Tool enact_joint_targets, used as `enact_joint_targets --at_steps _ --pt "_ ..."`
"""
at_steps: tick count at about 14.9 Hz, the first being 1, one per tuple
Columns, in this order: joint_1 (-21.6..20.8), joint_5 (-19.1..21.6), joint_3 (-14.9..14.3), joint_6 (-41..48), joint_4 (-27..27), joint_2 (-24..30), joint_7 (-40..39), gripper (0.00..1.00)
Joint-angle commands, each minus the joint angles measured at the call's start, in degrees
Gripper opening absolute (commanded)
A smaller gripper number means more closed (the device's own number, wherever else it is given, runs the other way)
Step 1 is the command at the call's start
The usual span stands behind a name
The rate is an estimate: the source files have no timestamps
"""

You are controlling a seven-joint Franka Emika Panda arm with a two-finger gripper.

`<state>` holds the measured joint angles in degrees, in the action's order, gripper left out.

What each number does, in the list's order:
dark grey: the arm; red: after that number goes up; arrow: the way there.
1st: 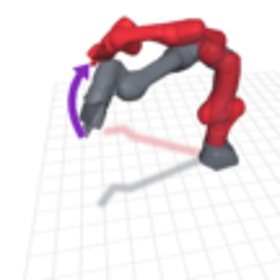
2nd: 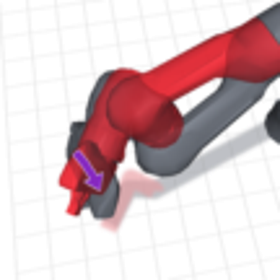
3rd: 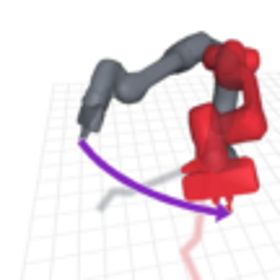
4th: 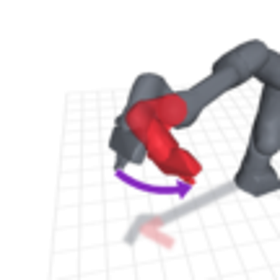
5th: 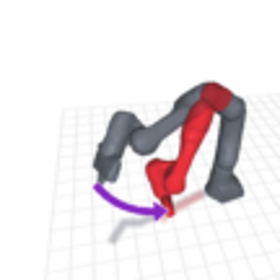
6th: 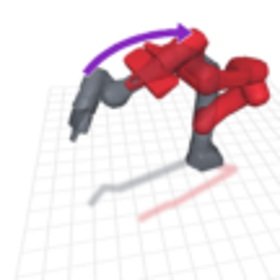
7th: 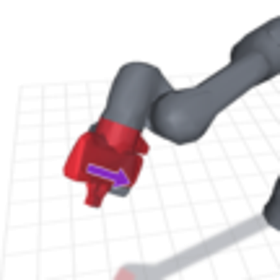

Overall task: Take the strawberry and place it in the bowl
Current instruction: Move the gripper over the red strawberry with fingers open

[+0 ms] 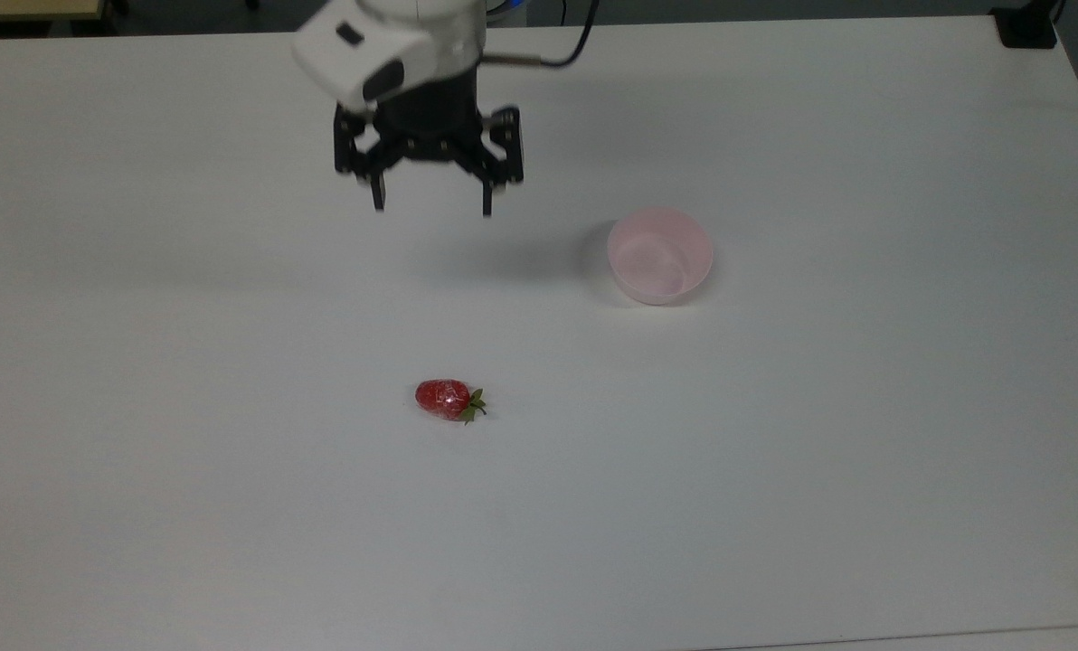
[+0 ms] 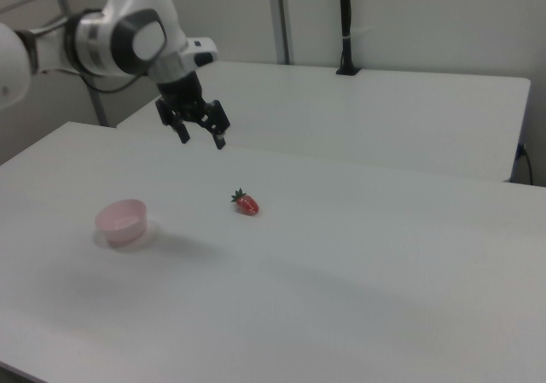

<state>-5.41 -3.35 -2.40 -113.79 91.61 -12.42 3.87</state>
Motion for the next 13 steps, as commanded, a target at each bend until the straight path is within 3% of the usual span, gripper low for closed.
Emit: enact_joint_targets --at_steps 1,4,10,13 --pt "-0.65 1.06 -0.15 -7.47 -4.95 -7.86 0.61 1.0" --pt "-0.65 0.45 -0.06 -15.83 -4.95 -11.73 -0.34 1.0" --pt "-1.53 -0.34 0.38 -16.46 -3.46 -15.43 -6.67 1.0" --pt "-0.65 -4.98 -0.24 -16.81 -3.11 -18.5 -12.63 1.0"
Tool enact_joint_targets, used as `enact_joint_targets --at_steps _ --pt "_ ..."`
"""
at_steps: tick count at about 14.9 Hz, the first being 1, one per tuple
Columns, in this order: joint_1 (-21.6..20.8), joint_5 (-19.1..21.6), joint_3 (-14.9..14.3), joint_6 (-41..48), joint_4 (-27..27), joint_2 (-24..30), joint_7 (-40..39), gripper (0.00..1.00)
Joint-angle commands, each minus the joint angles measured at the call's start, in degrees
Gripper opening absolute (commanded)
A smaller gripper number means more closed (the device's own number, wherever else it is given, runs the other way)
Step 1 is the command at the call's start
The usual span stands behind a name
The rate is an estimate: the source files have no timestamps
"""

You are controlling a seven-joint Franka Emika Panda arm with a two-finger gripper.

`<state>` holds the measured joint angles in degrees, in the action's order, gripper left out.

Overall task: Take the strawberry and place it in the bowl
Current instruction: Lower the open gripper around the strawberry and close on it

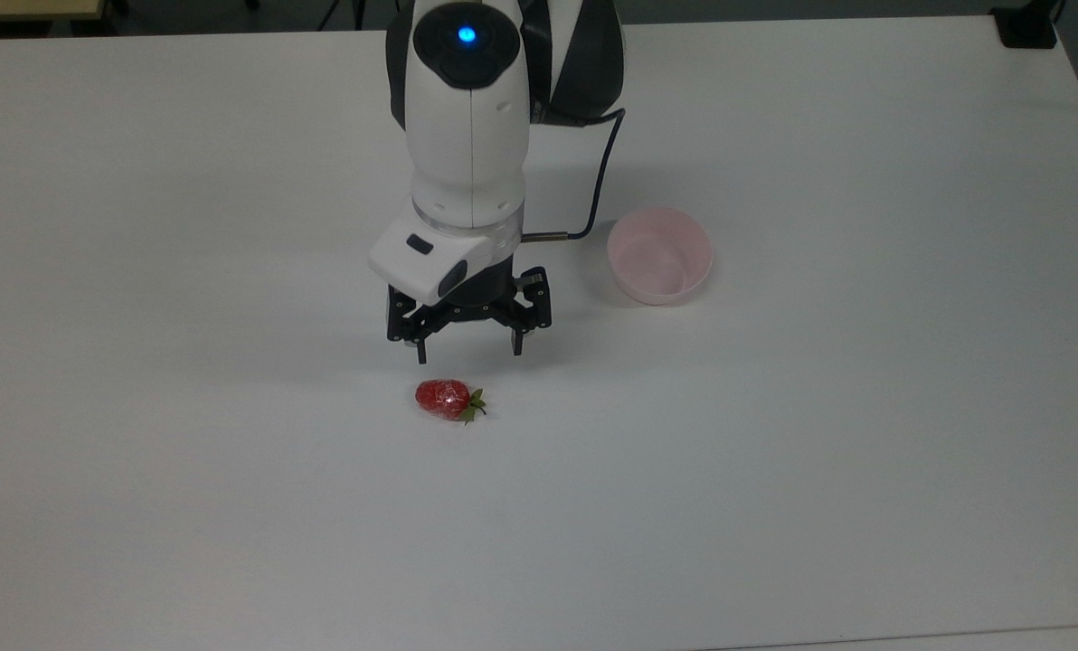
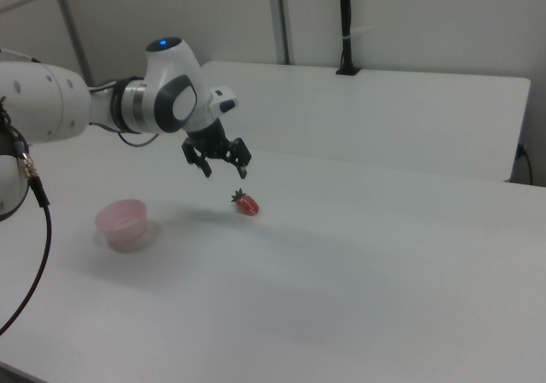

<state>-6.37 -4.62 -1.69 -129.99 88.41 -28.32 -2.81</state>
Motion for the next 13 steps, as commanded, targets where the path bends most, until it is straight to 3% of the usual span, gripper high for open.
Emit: enact_joint_targets --at_steps 1,3,6,13 --pt "0.39 -5.81 -1.12 -2.1 0.09 -4.01 -8.59 1.0" --pt "0.66 -8.81 -1.82 -4.31 0.7 -5.17 -14.56 1.0" --pt "0.4 -9.0 -1.91 -4.22 0.97 -5.78 -23.98 0.96" --pt "-0.75 -9.35 -2.0 -5.27 0.18 -9.3 -24.17 0.89"
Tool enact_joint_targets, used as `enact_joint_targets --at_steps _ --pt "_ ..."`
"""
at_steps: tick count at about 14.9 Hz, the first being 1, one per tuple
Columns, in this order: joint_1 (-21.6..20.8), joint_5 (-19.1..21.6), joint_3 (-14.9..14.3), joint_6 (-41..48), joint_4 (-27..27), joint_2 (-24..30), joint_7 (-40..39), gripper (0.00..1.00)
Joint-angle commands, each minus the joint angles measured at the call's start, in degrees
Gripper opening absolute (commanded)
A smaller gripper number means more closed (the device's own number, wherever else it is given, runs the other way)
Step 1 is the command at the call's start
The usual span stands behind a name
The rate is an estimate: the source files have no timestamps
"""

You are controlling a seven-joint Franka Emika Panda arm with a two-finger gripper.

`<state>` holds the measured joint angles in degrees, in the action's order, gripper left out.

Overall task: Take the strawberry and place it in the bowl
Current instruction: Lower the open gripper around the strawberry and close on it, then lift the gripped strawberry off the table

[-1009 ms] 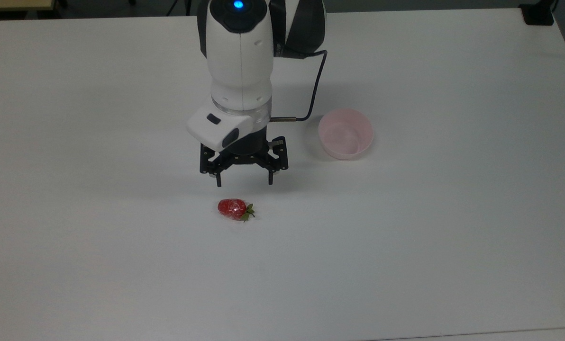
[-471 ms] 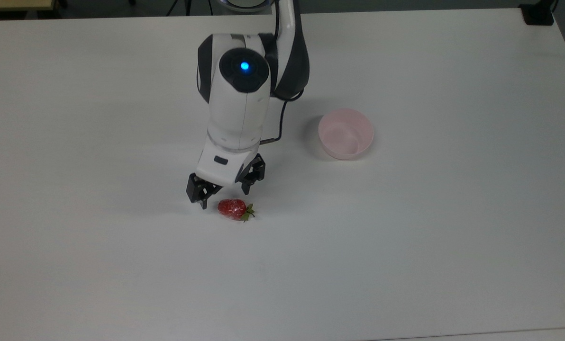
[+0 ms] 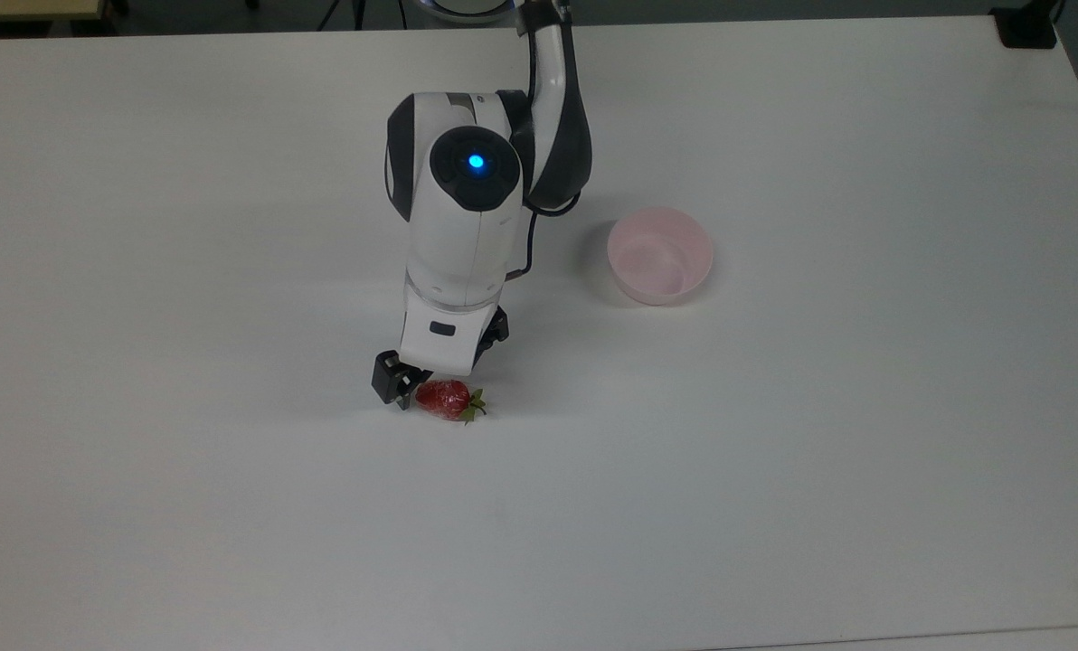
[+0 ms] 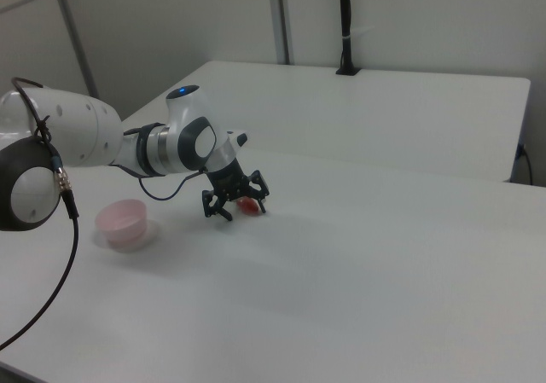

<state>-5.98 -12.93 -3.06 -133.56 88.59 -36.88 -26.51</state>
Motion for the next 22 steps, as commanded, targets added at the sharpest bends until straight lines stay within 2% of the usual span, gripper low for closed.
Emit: enact_joint_targets --at_steps 1,7,9,12,22 --pt "-1.14 -0.96 -0.63 -2.4 -0.87 -0.99 -0.21 0.87" --pt "-1.23 -0.96 -0.63 -6.35 -1.49 -1.61 2.16 0.81" --pt "-1.23 -0.96 -0.63 -6.71 -1.49 -1.7 2.16 0.75" --pt "-1.49 -1.04 -0.72 -6.71 -1.49 -1.79 2.51 0.57" --pt "-1.58 -0.96 -0.72 -6.71 -1.58 -1.79 4.27 0.38"
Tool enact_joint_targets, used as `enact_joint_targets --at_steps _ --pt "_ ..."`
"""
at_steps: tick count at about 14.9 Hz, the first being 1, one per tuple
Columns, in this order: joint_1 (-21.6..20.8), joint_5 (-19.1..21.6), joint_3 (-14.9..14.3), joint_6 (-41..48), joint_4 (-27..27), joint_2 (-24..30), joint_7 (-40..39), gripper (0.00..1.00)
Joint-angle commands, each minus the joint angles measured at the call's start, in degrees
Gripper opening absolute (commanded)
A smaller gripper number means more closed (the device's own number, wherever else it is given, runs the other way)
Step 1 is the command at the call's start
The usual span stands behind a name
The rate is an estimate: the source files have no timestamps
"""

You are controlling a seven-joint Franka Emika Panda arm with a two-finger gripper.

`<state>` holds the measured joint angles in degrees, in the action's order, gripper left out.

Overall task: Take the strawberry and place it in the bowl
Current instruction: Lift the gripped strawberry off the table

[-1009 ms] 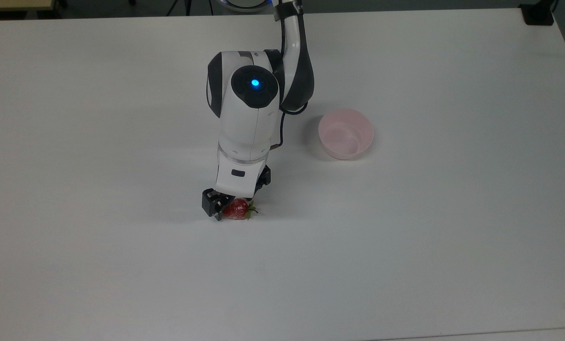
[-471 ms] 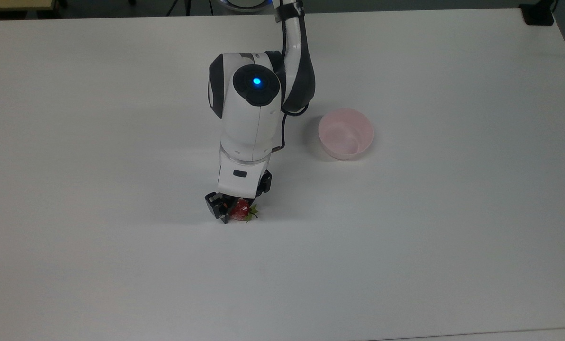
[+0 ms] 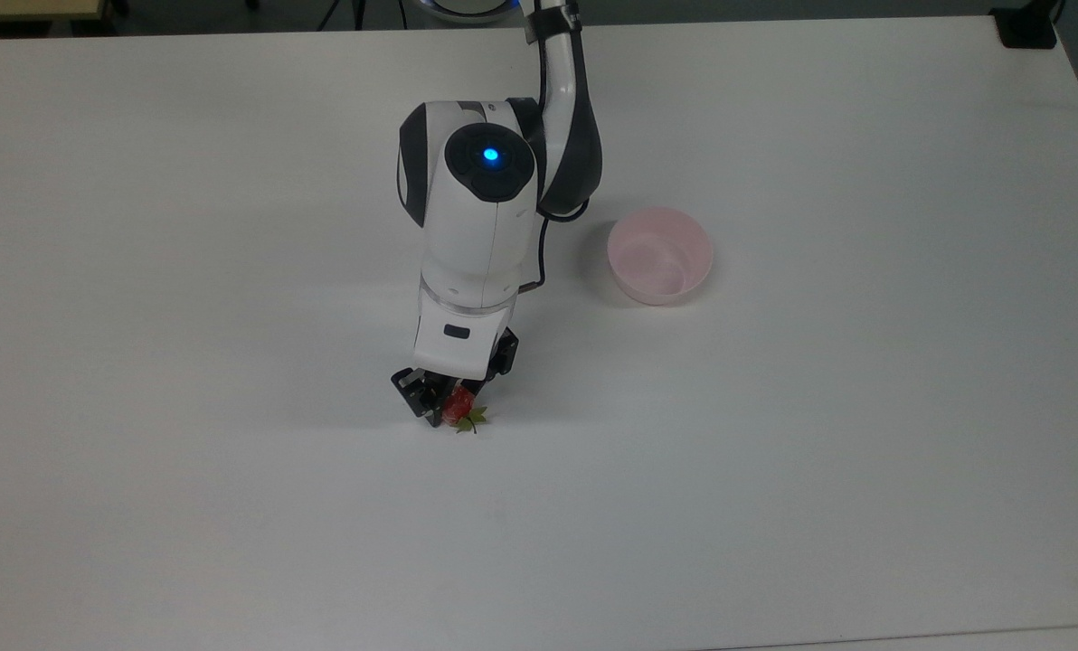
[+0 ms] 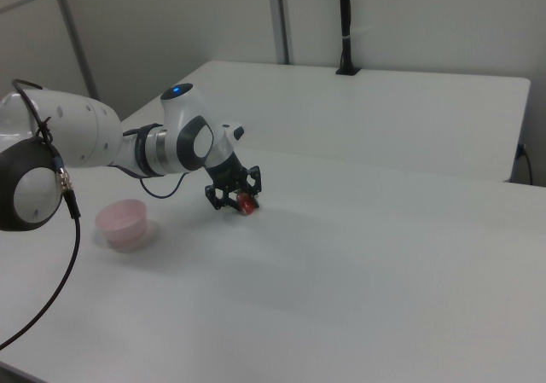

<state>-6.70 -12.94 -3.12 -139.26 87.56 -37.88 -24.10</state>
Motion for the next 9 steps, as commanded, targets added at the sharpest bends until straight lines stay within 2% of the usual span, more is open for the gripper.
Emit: enact_joint_targets --at_steps 1,3,5,9 --pt "-0.86 -0.94 -0.75 -1.02 -0.55 -0.53 1.87 0.38" --pt "-0.86 -0.94 -0.92 -1.02 -0.55 -0.26 1.87 0.33" --pt "-0.86 -0.77 -0.92 -0.93 -0.55 0.35 1.95 0.32" --pt "-1.9 0.02 -0.92 -0.58 -0.2 5.18 3.27 0.32"
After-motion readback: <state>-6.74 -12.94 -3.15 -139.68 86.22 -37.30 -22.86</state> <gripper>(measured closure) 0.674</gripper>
